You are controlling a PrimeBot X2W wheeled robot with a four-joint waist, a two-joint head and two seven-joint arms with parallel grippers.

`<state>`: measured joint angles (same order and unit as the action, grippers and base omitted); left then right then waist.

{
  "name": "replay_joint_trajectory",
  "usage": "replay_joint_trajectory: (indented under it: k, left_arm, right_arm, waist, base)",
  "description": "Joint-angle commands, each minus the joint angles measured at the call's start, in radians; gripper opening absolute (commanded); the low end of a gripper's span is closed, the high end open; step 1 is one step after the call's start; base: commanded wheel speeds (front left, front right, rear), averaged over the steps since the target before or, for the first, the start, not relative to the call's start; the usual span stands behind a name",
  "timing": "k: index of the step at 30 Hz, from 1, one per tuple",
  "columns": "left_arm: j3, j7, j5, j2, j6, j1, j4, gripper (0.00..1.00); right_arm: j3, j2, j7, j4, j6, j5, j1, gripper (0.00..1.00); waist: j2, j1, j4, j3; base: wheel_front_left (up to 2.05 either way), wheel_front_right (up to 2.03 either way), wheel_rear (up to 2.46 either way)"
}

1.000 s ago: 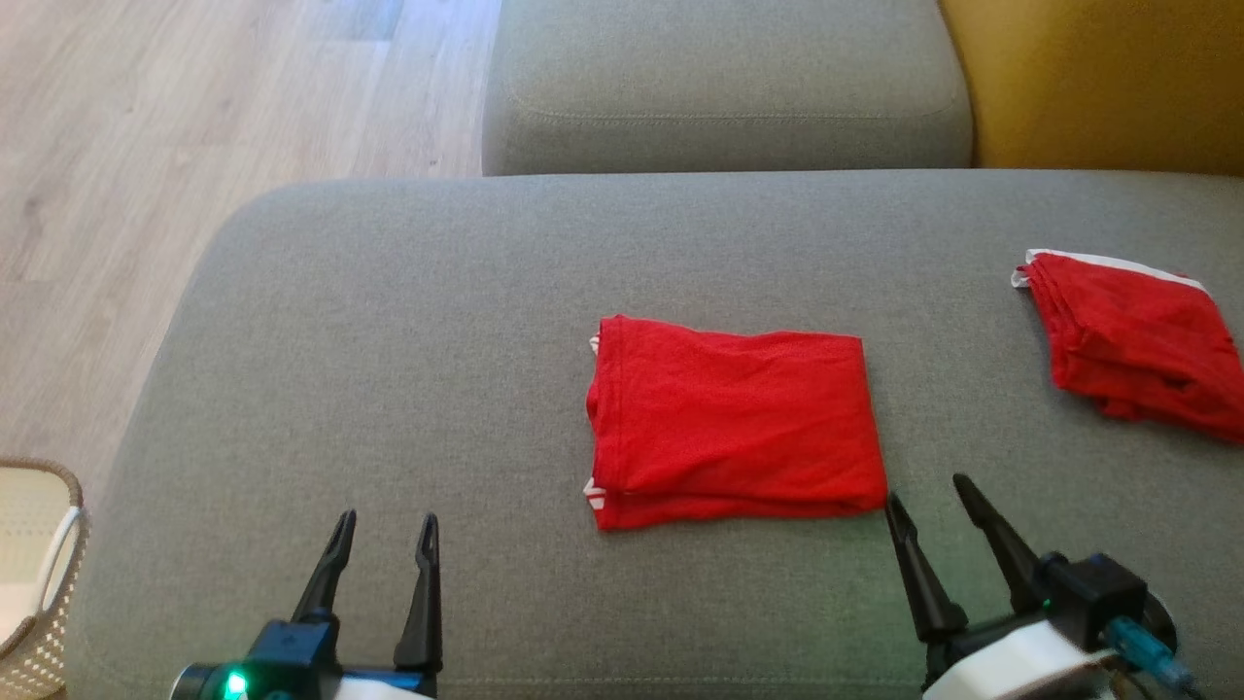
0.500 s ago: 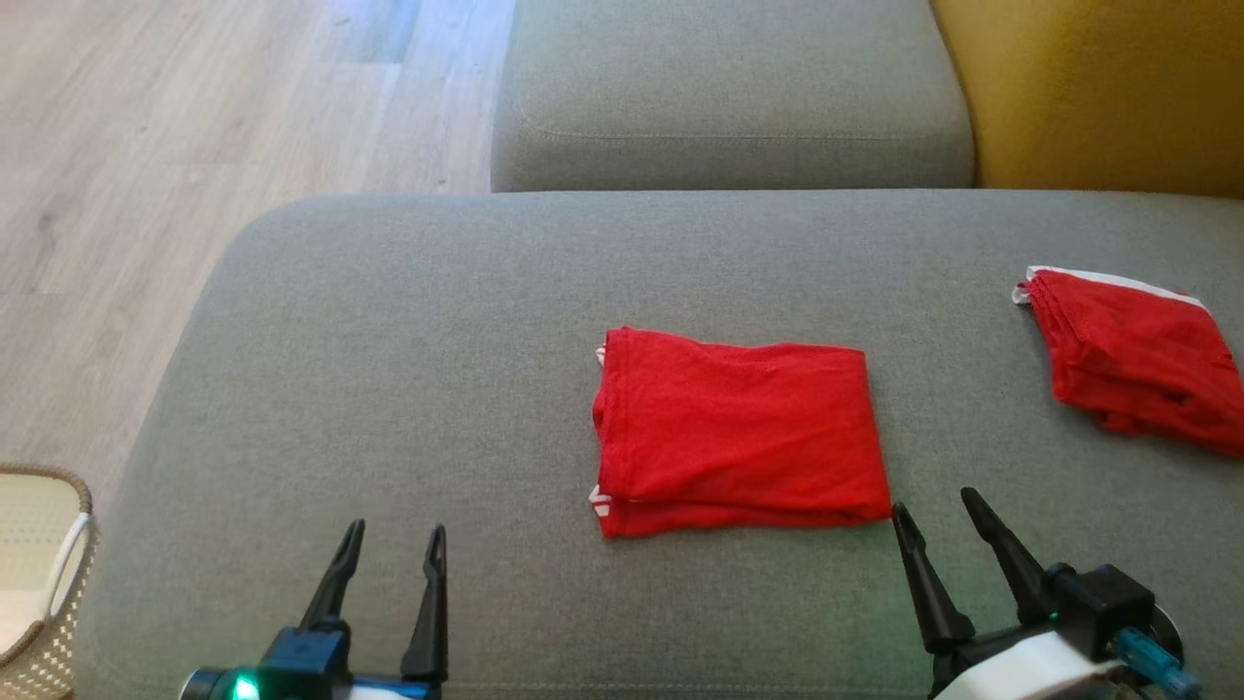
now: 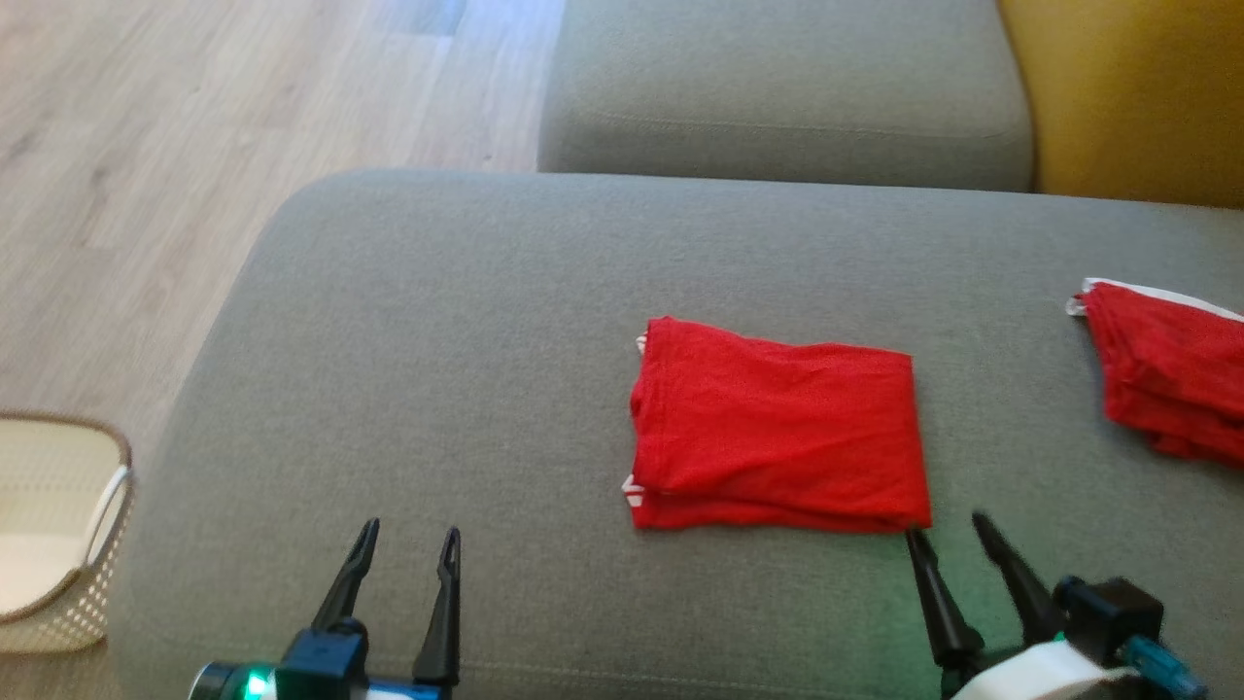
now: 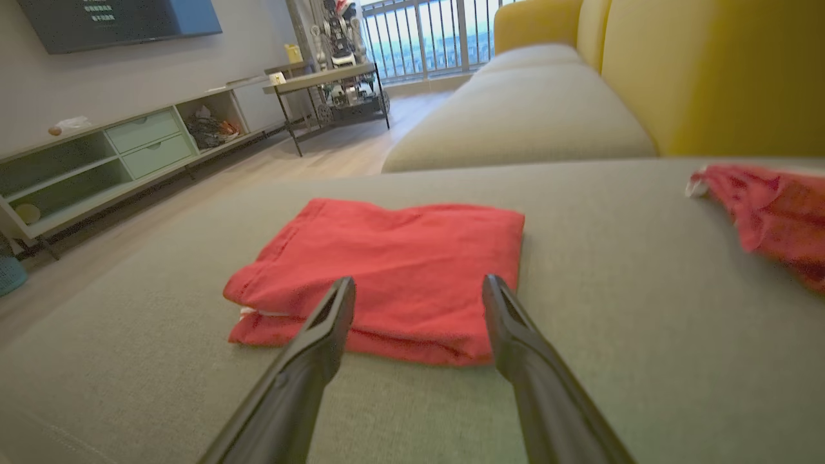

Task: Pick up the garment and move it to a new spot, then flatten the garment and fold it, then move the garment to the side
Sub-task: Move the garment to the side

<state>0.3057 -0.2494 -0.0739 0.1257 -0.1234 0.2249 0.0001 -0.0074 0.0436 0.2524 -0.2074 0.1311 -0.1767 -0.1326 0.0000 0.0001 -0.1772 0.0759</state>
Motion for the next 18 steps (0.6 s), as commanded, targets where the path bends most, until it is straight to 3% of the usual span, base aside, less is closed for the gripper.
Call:
replay_joint_trajectory:
  k: [1,7,12,18]
  left_arm:
    - [-0.031,-0.012,0.017,-0.010,0.005,-0.037,-0.033,1.00]
    - [-0.008,-0.012,0.036,-0.016,0.020,-0.046,-0.024,1.00]
    - [0.011,-0.012,0.047,-0.022,0.029,-0.060,-0.018,1.00]
    - [0.034,-0.012,0.053,-0.034,0.035,-0.093,-0.018,1.00]
  right_arm:
    - [0.012,0.007,0.009,-0.042,0.000,-0.052,0.067,1.00]
    - [-0.039,0.007,-0.069,-0.259,0.000,-0.229,0.214,1.00]
    - [-0.085,0.011,-0.163,-0.340,0.000,-0.281,0.315,1.00]
    - [-0.147,0.064,-0.268,-0.419,0.000,-0.345,0.434,1.00]
  waist:
    - [0.0000,-0.0001,-0.021,-0.016]
    - [0.0000,-0.0001,-0.059,-0.043]
    - [0.0000,-0.0001,-0.079,-0.071]
    - [0.0000,-0.0001,-0.101,-0.130]
  base:
    - [0.00,0.00,0.00]
    - [0.00,0.00,0.00]
    - [0.00,0.00,0.00]
    - [0.00,0.00,0.00]
